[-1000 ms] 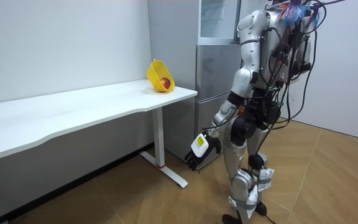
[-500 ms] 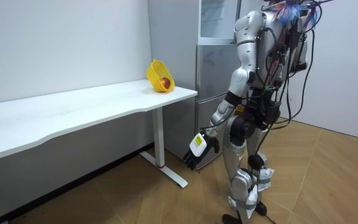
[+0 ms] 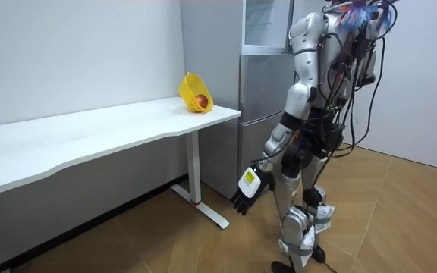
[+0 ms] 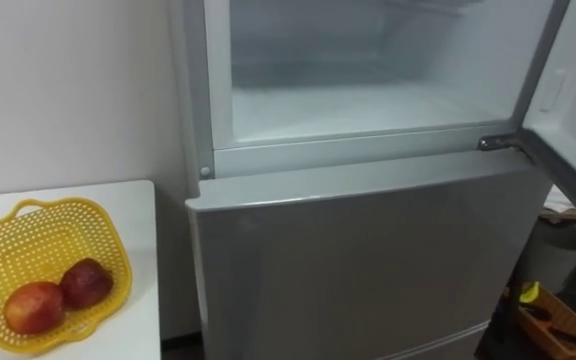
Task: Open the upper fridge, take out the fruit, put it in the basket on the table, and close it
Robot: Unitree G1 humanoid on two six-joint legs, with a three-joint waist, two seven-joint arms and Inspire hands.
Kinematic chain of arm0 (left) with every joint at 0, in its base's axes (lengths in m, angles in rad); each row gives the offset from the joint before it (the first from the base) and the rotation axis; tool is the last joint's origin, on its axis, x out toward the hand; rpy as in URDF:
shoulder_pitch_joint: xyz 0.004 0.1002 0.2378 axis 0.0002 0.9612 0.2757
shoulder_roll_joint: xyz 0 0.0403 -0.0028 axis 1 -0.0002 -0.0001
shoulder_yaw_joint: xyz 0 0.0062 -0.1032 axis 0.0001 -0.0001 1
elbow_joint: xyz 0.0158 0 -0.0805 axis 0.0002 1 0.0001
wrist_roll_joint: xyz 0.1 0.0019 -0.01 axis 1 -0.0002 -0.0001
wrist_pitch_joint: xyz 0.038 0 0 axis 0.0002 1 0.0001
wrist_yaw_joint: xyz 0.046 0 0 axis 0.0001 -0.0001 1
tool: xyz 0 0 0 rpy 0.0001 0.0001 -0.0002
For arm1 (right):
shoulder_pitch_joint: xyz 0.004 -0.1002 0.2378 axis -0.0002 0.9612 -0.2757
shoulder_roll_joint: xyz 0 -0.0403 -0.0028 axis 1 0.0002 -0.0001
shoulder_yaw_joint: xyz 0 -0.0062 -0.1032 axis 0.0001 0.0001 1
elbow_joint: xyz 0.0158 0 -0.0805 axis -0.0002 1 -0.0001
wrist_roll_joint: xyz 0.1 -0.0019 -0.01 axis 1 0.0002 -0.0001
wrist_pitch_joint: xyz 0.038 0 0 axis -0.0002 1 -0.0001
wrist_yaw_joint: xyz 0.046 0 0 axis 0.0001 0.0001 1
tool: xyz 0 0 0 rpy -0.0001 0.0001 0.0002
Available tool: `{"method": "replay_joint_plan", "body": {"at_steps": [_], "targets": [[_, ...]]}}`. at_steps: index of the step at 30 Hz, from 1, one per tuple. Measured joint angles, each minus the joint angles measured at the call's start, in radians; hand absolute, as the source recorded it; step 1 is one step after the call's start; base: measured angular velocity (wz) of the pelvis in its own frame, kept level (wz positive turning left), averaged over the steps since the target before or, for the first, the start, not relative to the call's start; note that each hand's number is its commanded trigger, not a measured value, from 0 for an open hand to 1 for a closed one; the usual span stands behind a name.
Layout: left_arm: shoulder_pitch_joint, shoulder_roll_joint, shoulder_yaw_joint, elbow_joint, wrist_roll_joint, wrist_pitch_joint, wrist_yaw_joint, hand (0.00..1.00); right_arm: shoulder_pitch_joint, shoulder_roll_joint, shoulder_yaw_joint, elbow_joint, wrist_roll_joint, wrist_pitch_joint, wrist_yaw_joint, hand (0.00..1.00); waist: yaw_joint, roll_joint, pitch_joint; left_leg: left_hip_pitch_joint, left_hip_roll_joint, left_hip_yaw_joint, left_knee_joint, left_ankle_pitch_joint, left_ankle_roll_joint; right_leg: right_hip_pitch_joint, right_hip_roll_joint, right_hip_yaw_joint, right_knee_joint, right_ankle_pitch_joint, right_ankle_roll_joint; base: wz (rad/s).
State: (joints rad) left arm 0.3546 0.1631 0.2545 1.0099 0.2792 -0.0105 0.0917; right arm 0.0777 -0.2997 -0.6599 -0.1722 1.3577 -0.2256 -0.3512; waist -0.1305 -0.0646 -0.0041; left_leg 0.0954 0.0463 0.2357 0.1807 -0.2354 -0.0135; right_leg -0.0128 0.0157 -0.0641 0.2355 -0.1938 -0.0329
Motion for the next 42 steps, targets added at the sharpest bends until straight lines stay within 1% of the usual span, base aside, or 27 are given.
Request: {"method": "replay_joint_plan", "body": {"at_steps": [3,5,6,8,9,10,11,12,13,14,15,16,17,18,19,21,22,23,24,26,27,28,31,32,33,35,42], "targets": [[-0.004,-0.003,-0.025,-0.001,0.033,0.017,-0.017,0.0,-0.001,0.013,0.039,-0.014,-0.172,-0.005,0.048,0.0,0.005,0.011,0.0012,-0.002,0.0,0.002,0.008,0.0,0.0,0.0,-0.003,-0.006,0.004,0.0,0.0,0.01],[-0.008,0.0,-0.033,0.002,0.049,0.028,-0.033,0.0,-0.001,0.015,0.102,-0.032,-0.378,-0.004,0.098,0.0,0.006,0.016,0.0026,-0.005,0.005,0.004,0.008,0.0,0.0,-0.001,-0.001,-0.003,0.007,0.003,-0.005,-0.09],[-0.011,0.001,-0.037,0.002,0.051,0.03,-0.035,0.0,-0.001,0.018,0.123,-0.037,-0.426,-0.003,0.114,0.0,0.008,0.016,0.0024,-0.003,0.007,0.006,0.009,0.0,0.0,-0.001,0.001,0.001,0.007,0.004,-0.007,-0.25],[-0.025,0.002,-0.048,0.001,0.066,0.03,-0.047,0.0,-0.001,0.015,0.207,-0.055,-0.625,0.008,0.185,0.0,0.035,0.012,0.0017,0.001,0.01,0.012,0.008,0.001,-0.002,-0.016,0.008,0.021,0.028,0.004,-0.011,-0.33],[-0.03,0.004,-0.052,0.003,0.065,0.029,-0.05,0.0,-0.001,0.011,0.23,-0.057,-0.66,0.012,0.207,0.0,0.038,0.011,0.0022,0.001,0.012,0.01,0.008,0.001,-0.003,-0.017,0.01,0.022,0.028,0.004,-0.01,-0.17],[-0.038,0.014,-0.073,0.008,0.057,0.03,-0.058,0.0,0.0,-0.001,0.278,-0.053,-0.703,0.025,0.236,0.0,0.05,0.006,0.0015,0.002,0.014,0.01,0.008,0.003,-0.006,-0.015,0.014,0.024,0.024,0.008,-0.01,-0.05],[-0.044,0.029,-0.101,0.027,0.049,0.027,-0.06,0.0,0.001,-0.021,0.338,-0.037,-0.735,0.044,0.271,0.0,0.058,-0.004,0.0007,0.004,0.017,0.01,0.006,0.004,-0.008,-0.012,0.018,0.025,0.023,0.014,-0.018,-0.04],[-0.048,0.037,-0.114,0.038,0.046,0.026,-0.061,0.0,0.002,-0.031,0.364,-0.029,-0.737,0.056,0.288,0.0,0.063,-0.01,0.0005,0.005,0.019,0.009,0.006,0.005,-0.01,-0.011,0.02,0.025,0.024,0.016,-0.021,0.0],[-0.058,0.051,-0.132,0.059,0.045,0.027,-0.061,0.0,0.002,-0.053,0.407,-0.012,-0.742,0.067,0.31,0.0,0.075,-0.023,0.0006,0.004,0.021,0.006,0.007,0.008,-0.014,-0.011,0.022,0.024,0.023,0.019,-0.025,0.07],[-0.07,0.06,-0.14,0.072,0.045,0.027,-0.062,0.0,0.001,-0.068,0.408,-0.011,-0.742,0.086,0.332,0.0,0.084,-0.037,0.0007,-0.001,0.023,0.001,0.011,0.009,-0.015,-0.011,0.022,0.017,0.023,0.02,-0.027,0.14],[-0.073,0.063,-0.14,0.072,0.045,0.027,-0.062,0.0,0.001,-0.08,0.412,-0.011,-0.741,0.098,0.344,0.0,0.086,-0.041,0.002,-0.005,0.024,-0.004,0.013,0.009,-0.016,-0.011,0.021,0.01,0.022,0.02,-0.027,0.27],[-0.073,0.069,-0.139,0.073,0.045,0.027,-0.063,0.0,0.001,-0.102,0.421,-0.011,-0.734,0.119,0.365,0.0,0.087,-0.05,-0.0026,-0.014,0.025,-0.019,0.02,0.009,-0.017,-0.008,0.02,0.001,0.019,0.022,-0.031,0.32],[-0.065,0.076,-0.138,0.078,0.046,0.027,-0.063,0.0,0.003,-0.108,0.427,-0.011,-0.729,0.135,0.39,0.0,0.094,-0.06,0.0015,-0.013,0.026,-0.028,0.022,0.011,-0.019,-0.003,0.02,-0.01,0.016,0.024,-0.034,0.27],[-0.066,0.077,-0.138,0.078,0.046,0.027,-0.062,0.0,0.003,-0.107,0.428,-0.012,-0.726,0.14,0.392,0.0,0.099,-0.066,0.001,-0.013,0.028,-0.03,0.024,0.011,-0.02,0.0,0.021,-0.014,0.014,0.024,-0.035,0.24],[-0.061,0.075,-0.138,0.078,0.046,0.025,-0.061,0.0,0.003,-0.107,0.424,-0.02,-0.727,0.142,0.385,0.0,0.104,-0.072,-0.0026,-0.012,0.028,-0.04,0.026,0.01,-0.021,0.006,0.021,-0.019,0.003,0.026,-0.036,0.23],[-0.049,0.064,-0.134,0.078,0.047,0.023,-0.061,0.0,0.002,-0.108,0.404,-0.052,-0.731,0.142,0.368,0.0,0.111,-0.069,-0.0037,-0.012,0.028,-0.049,0.026,0.01,-0.02,0.024,0.022,-0.024,-0.018,0.03,-0.033,0.22],[-0.039,0.051,-0.107,0.078,0.047,0.021,-0.061,0.0,0.002,-0.107,0.375,-0.079,-0.728,0.142,0.355,0.0,0.11,-0.06,-0.0038,-0.003,0.028,-0.05,0.025,0.008,-0.018,0.036,0.022,-0.027,-0.033,0.033,-0.03,0.14],[-0.026,0.039,-0.091,0.079,0.046,0.018,-0.062,0.0,0.0,-0.107,0.334,-0.101,-0.725,0.141,0.344,0.0,0.106,-0.047,-0.0006,0.003,0.027,-0.054,0.025,0.005,-0.016,0.053,0.019,-0.037,-0.043,0.035,-0.027,0.17],[-0.019,0.036,-0.086,0.079,0.046,0.017,-0.062,0.0,0.0,-0.107,0.31,-0.112,-0.722,0.14,0.334,0.0,0.102,-0.04,-0.0008,0.003,0.026,-0.06,0.025,0.003,-0.015,0.061,0.018,-0.044,-0.05,0.036,-0.025,0.21],[-0.009,0.033,-0.068,0.079,0.046,0.017,-0.061,0.0,-0.001,-0.107,0.231,-0.121,-0.723,0.114,0.277,0.0,0.085,-0.016,-0.0041,0.004,0.018,-0.078,0.024,0.001,-0.013,0.073,0.014,-0.053,-0.057,0.035,-0.021,0.2],[-0.008,0.033,-0.067,0.079,0.046,0.018,-0.06,0.0,-0.001,-0.106,0.218,-0.121,-0.725,0.11,0.262,0.0,0.083,-0.011,-0.0038,0.005,0.018,-0.078,0.023,0.001,-0.013,0.076,0.013,-0.053,-0.06,0.035,-0.021,0.03],[-0.001,0.032,-0.065,0.078,0.046,0.019,-0.056,0.0,0.0,-0.099,0.201,-0.117,-0.735,0.106,0.233,0.0,0.08,0.0,-0.0004,0.007,0.016,-0.076,0.021,0.002,-0.012,0.083,0.012,-0.051,-0.062,0.034,-0.02,-0.06],[-0.013,0.027,-0.062,0.069,0.047,0.026,-0.051,0.0,0.017,-0.067,0.198,-0.11,-0.774,0.105,0.184,0.0,0.061,0.012,0.0065,0.016,0.015,-0.074,0.015,0.002,-0.012,0.08,0.011,-0.051,-0.064,0.031,-0.017,-0.02],[-0.018,0.026,-0.063,0.066,0.048,0.026,-0.05,0.0,0.025,-0.051,0.201,-0.107,-0.777,0.105,0.172,0.0,0.058,0.017,0.0084,0.015,0.013,-0.074,0.013,0.002,-0.012,0.079,0.011,-0.048,-0.062,0.028,-0.015,0.0],[-0.019,0.025,-0.063,0.065,0.048,0.026,-0.049,0.0,0.028,-0.046,0.203,-0.105,-0.777,0.106,0.162,0.0,0.056,0.02,0.0076,0.017,0.013,-0.072,0.009,0.002,-0.012,0.077,0.01,-0.048,-0.061,0.025,-0.015,-0.03],[-0.031,0.026,-0.061,0.068,0.051,0.023,-0.022,0.0,0.049,-0.04,0.204,-0.091,-0.771,0.105,0.113,0.0,0.054,0.019,0.0078,0.022,0.009,-0.07,0.005,0.002,-0.012,0.062,0.007,-0.04,-0.028,0.005,-0.016,-0.04],[-0.031,0.025,-0.065,0.061,0.047,0.026,-0.004,0.0,0.07,-0.039,0.203,0.013,-0.772,0.103,-0.039,0.0,0.05,0.004,0.0039,0.02,0.009,-0.073,0.018,0.002,-0.012,0.064,0.006,-0.04,-0.033,0.005,-0.017,0.01]]}}
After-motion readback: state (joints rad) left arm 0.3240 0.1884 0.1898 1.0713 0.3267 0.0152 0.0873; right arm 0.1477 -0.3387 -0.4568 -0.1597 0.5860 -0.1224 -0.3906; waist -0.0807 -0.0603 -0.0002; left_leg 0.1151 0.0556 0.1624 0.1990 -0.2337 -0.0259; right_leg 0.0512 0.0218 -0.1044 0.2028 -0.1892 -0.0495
